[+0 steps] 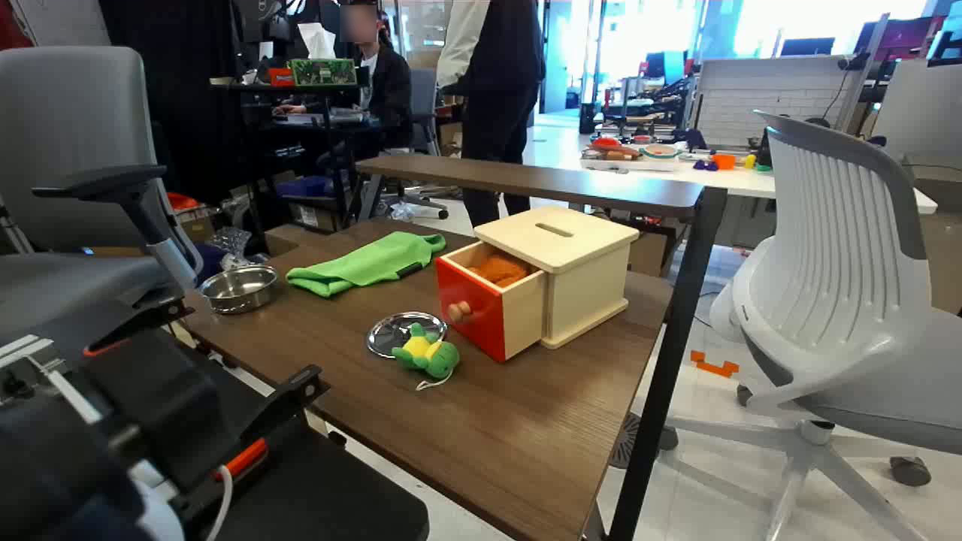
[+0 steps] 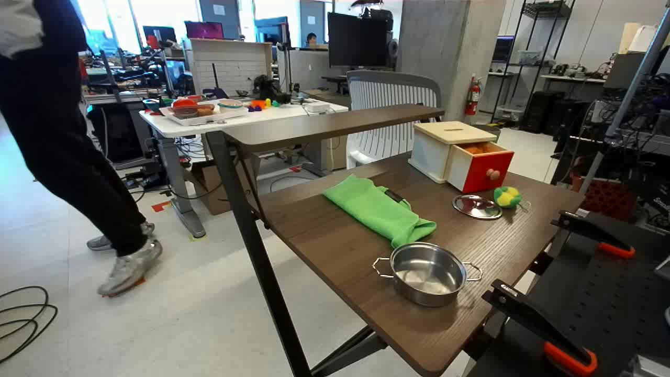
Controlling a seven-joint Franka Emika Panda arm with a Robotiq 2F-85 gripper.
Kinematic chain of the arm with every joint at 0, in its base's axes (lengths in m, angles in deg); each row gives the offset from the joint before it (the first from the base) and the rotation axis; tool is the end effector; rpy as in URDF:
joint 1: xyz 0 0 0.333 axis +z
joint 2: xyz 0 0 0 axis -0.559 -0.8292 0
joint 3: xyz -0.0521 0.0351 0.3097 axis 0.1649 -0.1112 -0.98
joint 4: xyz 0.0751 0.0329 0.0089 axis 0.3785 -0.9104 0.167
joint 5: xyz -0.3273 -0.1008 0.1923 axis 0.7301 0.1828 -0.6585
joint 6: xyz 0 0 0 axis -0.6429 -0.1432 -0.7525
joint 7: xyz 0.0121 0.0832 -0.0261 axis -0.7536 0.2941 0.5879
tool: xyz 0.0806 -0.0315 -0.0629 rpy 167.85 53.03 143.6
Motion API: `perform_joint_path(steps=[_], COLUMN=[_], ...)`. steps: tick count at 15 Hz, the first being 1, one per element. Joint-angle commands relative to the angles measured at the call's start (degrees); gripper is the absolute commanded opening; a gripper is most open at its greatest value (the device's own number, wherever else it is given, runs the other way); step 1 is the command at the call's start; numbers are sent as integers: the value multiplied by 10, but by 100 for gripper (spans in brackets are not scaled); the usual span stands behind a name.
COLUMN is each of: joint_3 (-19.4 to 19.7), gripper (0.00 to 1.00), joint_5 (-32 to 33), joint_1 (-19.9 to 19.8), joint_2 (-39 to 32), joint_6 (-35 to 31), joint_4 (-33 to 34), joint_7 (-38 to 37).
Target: Close the chest drawer
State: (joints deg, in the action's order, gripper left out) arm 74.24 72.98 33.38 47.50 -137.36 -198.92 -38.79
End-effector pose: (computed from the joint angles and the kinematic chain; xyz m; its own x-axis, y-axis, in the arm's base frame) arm 0.2640 -0.0839 0.4964 0.9576 0.1189 0.2623 0.1812 -0.9567 -0.2279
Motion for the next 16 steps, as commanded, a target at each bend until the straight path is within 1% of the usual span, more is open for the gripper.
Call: perform_joint_path(steps=[1, 3, 4, 9, 12, 15, 16], joint_3=[-4, -4, -11, -11, -12, -11, -2], gripper=[100, 100, 100, 100, 100, 100, 100], joint_5=[-4, -4, -5, -8, -22, -40, -39], joint_1=[-4, -4, -8, -7, 1, 7, 18], joint_2=[-2, -2, -9, -90, -164, -262, -298], joint_6=[1, 1, -6, -126, -194, -234, -243], joint_4=[1, 1, 1, -4, 17, 56, 74], joint_7=[3, 3, -12, -40, -59, -76, -89])
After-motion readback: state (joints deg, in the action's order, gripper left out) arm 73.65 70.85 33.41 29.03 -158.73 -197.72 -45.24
